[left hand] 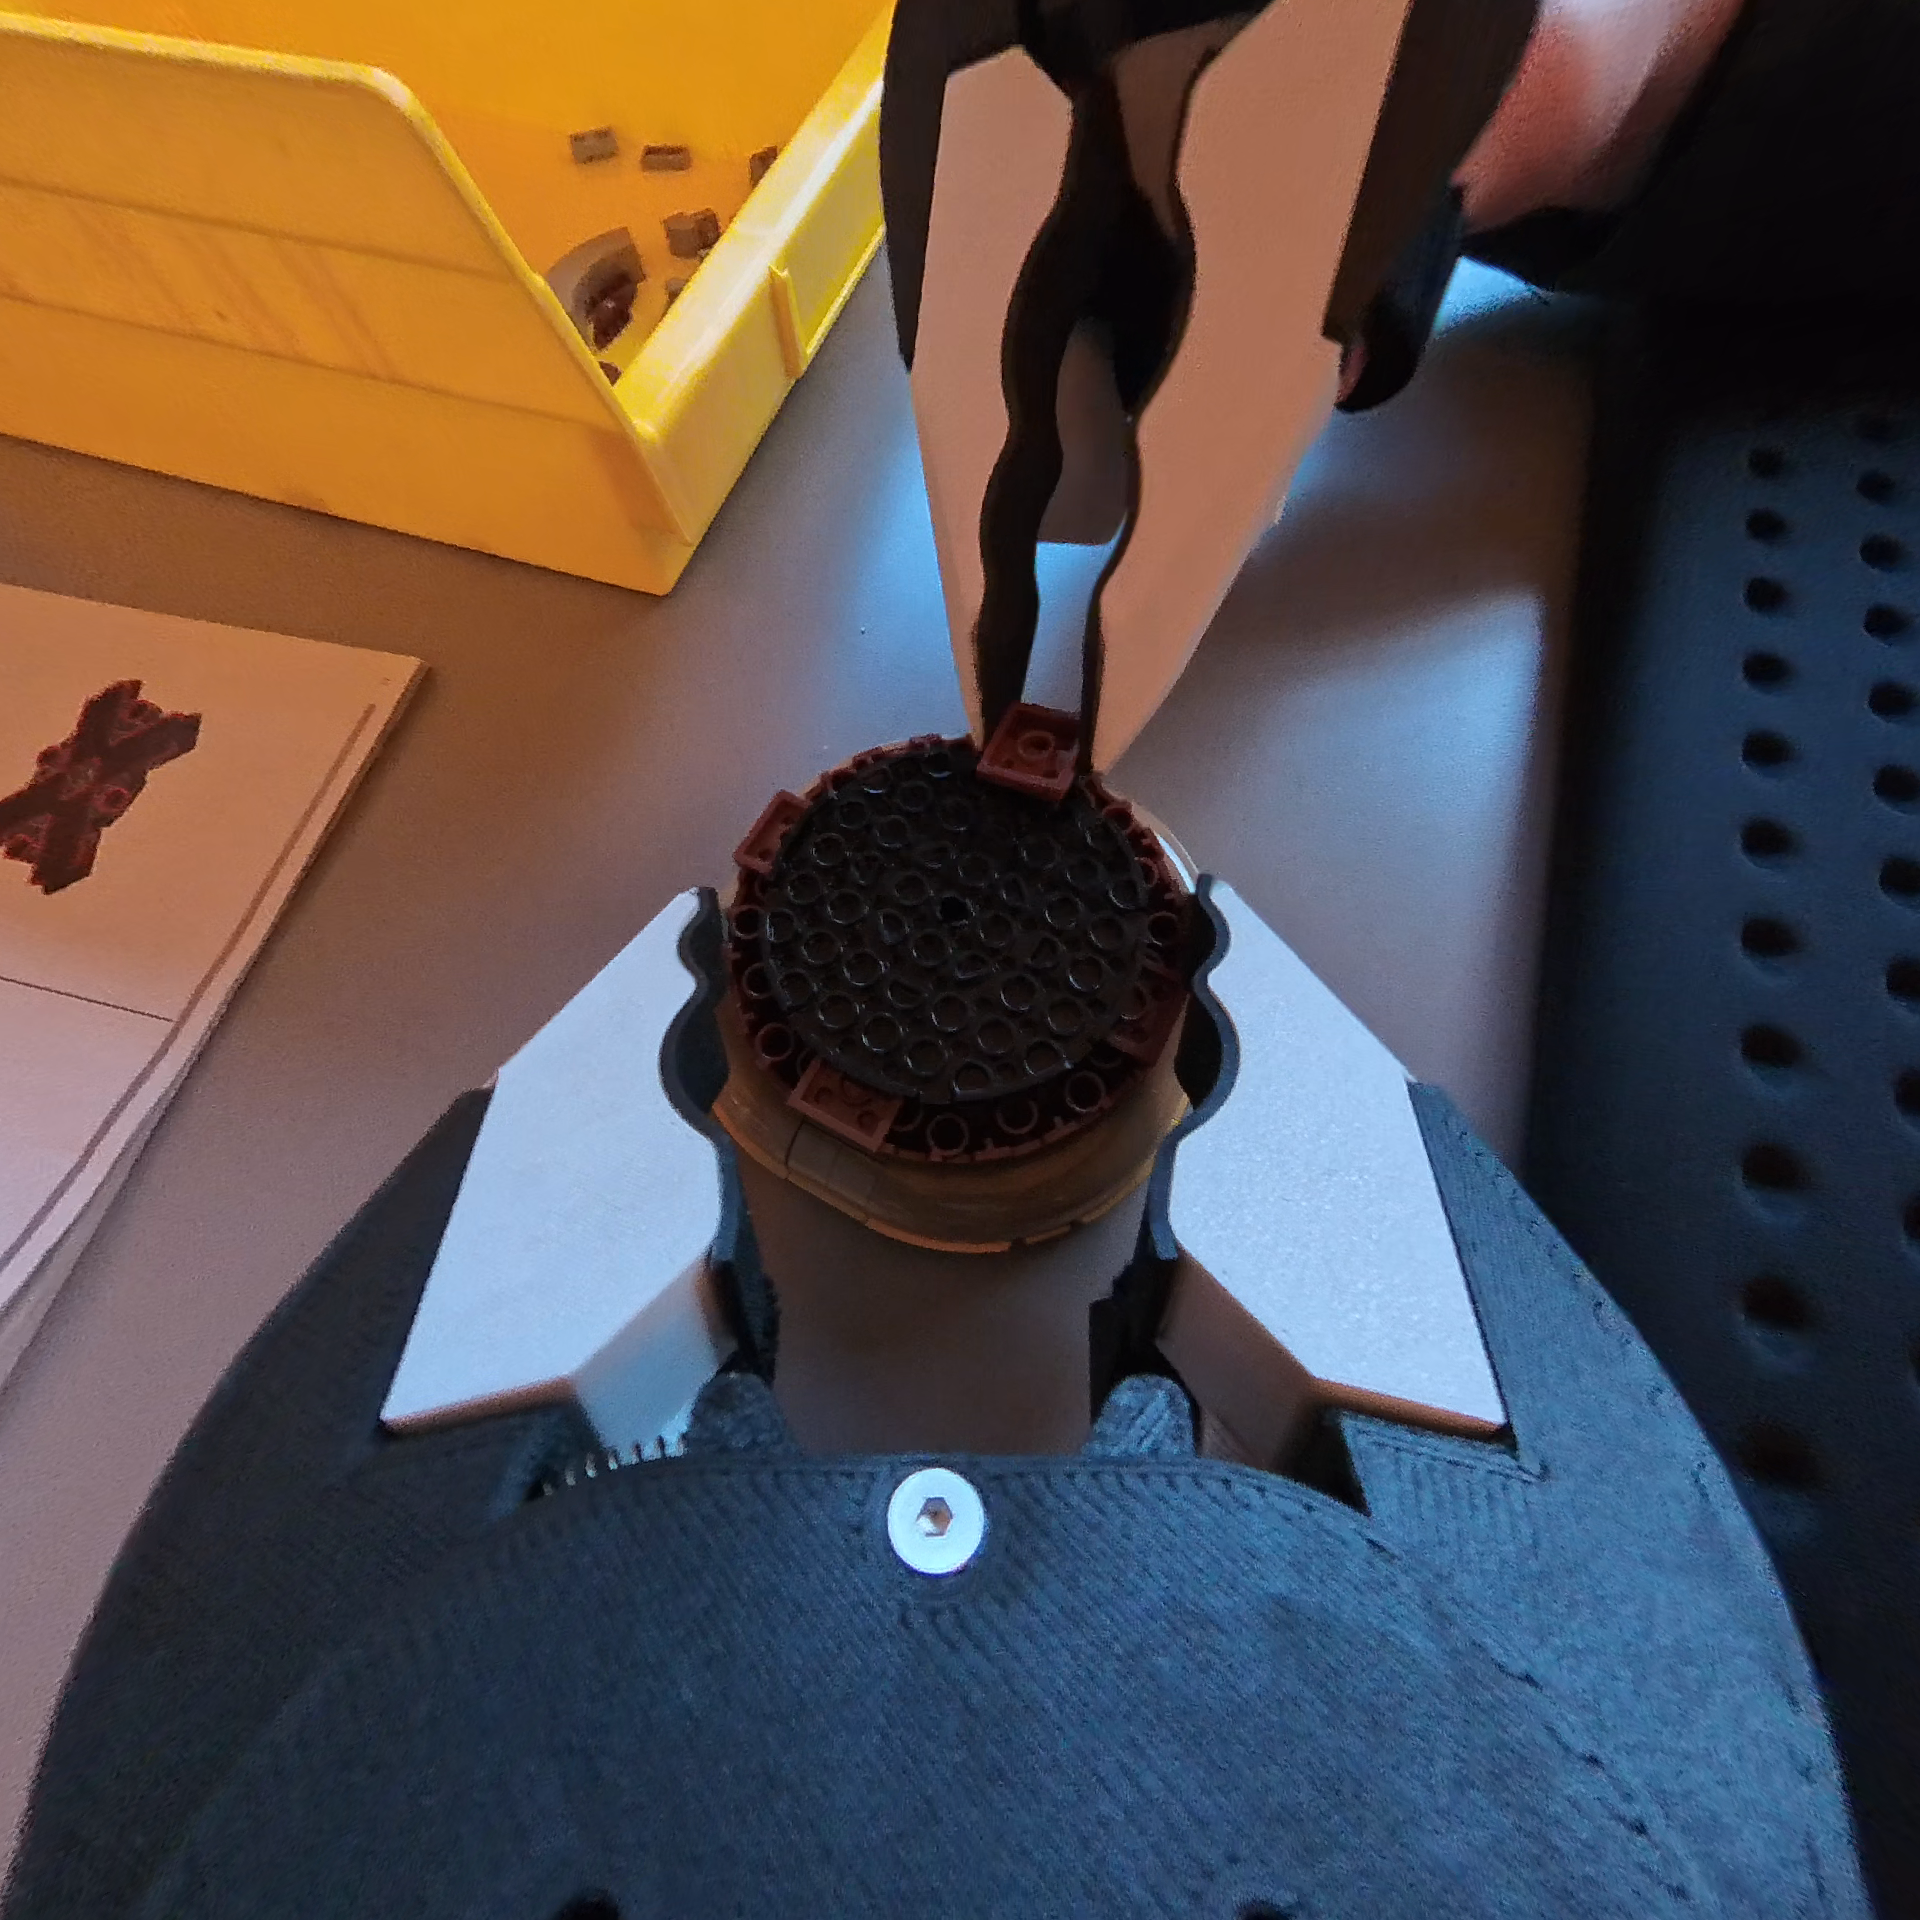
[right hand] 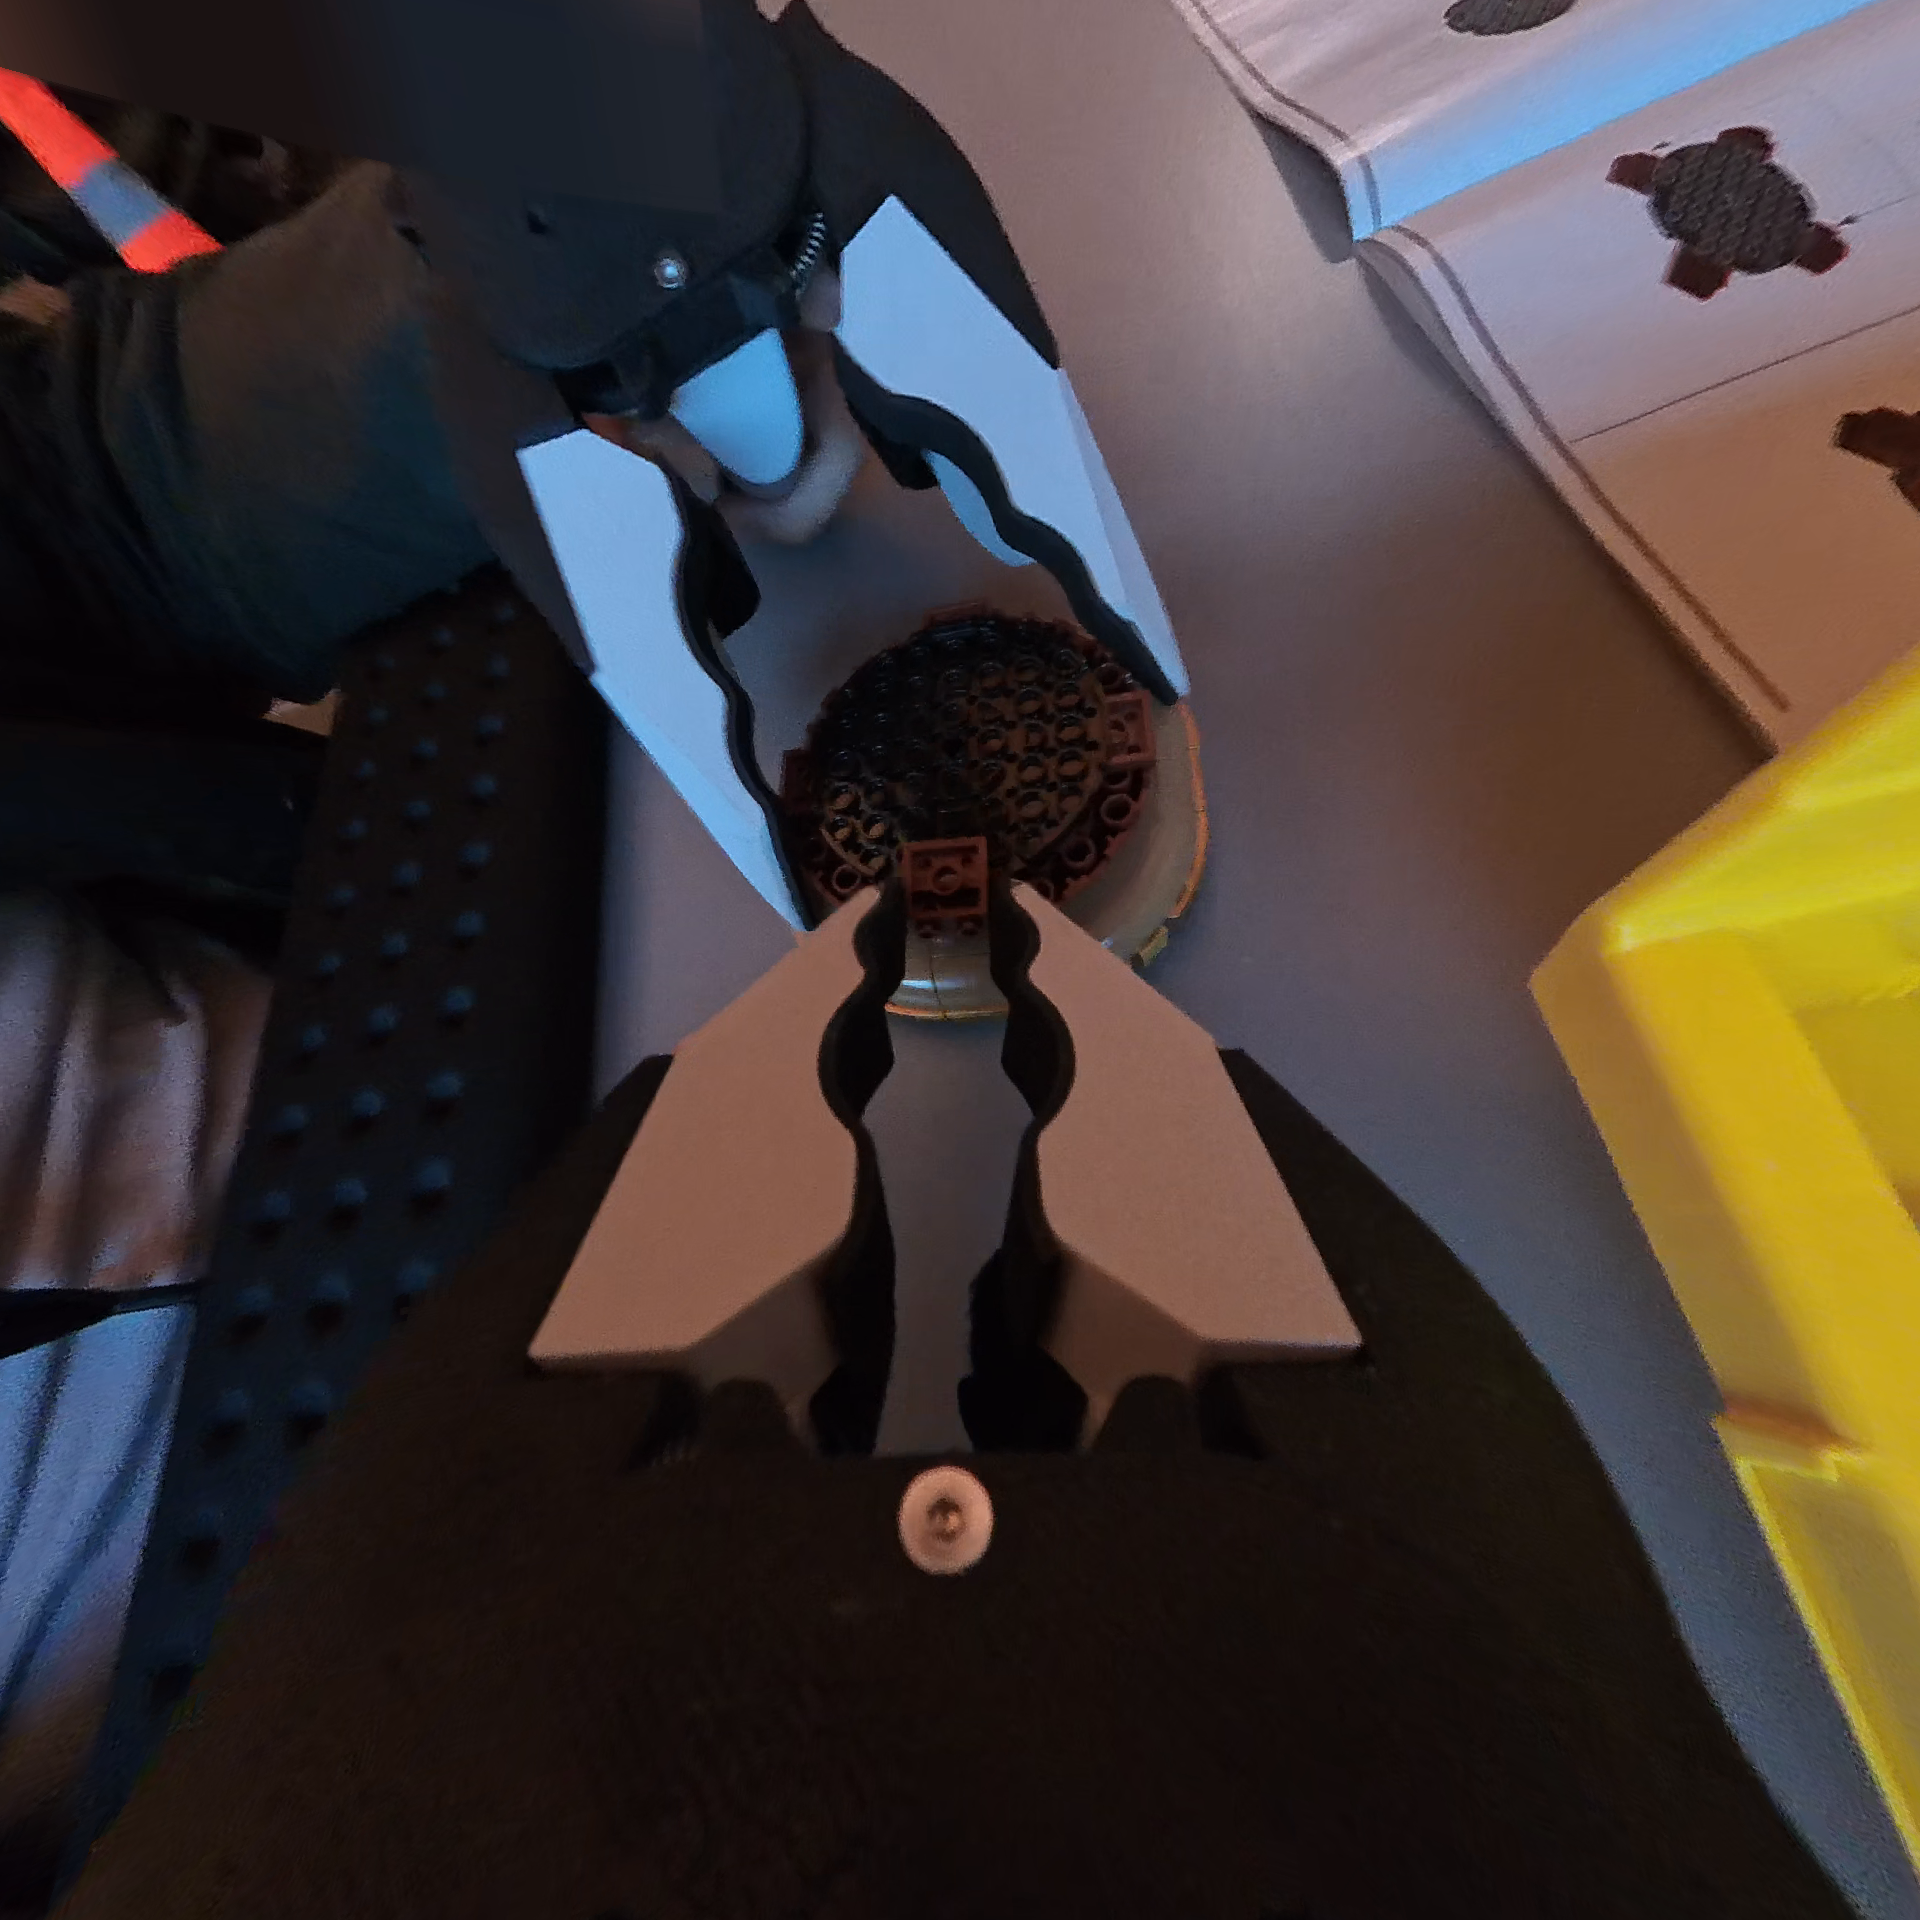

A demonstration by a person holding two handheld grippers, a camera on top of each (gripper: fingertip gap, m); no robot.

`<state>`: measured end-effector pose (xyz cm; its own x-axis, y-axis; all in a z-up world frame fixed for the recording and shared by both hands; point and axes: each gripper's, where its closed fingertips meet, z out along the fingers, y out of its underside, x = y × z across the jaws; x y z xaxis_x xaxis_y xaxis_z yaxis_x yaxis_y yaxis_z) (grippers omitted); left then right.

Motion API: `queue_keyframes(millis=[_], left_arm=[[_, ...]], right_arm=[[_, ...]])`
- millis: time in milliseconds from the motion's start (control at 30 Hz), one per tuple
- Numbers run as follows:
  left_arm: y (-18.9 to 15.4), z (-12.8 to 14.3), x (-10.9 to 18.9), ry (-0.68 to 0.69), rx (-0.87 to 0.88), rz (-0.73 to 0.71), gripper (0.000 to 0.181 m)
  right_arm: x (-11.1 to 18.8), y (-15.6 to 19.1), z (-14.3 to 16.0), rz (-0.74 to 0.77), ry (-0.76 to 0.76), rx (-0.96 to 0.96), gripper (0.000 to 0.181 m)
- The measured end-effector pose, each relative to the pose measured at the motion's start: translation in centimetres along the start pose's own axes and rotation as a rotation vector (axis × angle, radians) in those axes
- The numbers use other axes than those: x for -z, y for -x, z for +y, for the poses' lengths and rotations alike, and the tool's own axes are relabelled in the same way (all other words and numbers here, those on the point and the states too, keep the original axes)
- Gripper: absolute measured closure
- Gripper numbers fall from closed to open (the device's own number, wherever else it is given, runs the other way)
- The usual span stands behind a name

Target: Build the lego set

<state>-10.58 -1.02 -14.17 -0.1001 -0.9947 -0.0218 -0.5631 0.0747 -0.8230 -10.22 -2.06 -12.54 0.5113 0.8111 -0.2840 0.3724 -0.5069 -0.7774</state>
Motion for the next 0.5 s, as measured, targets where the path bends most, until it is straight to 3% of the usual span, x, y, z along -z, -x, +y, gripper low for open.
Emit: queue_keyframes(millis=[233,500], left_arm=[[-0.1,0.0,0.0,-0.005,-0.002,0.009,0.092],[-0.1,0.0,0.1,-0.018,-0.004,0.017,0.092]], right_arm=[[0.5,0.3,-0.9,-0.224,-0.112,-0.255,0.167],[7.1,2.9,-6.0,-0.63,-0.444,-0.432,0.168]])
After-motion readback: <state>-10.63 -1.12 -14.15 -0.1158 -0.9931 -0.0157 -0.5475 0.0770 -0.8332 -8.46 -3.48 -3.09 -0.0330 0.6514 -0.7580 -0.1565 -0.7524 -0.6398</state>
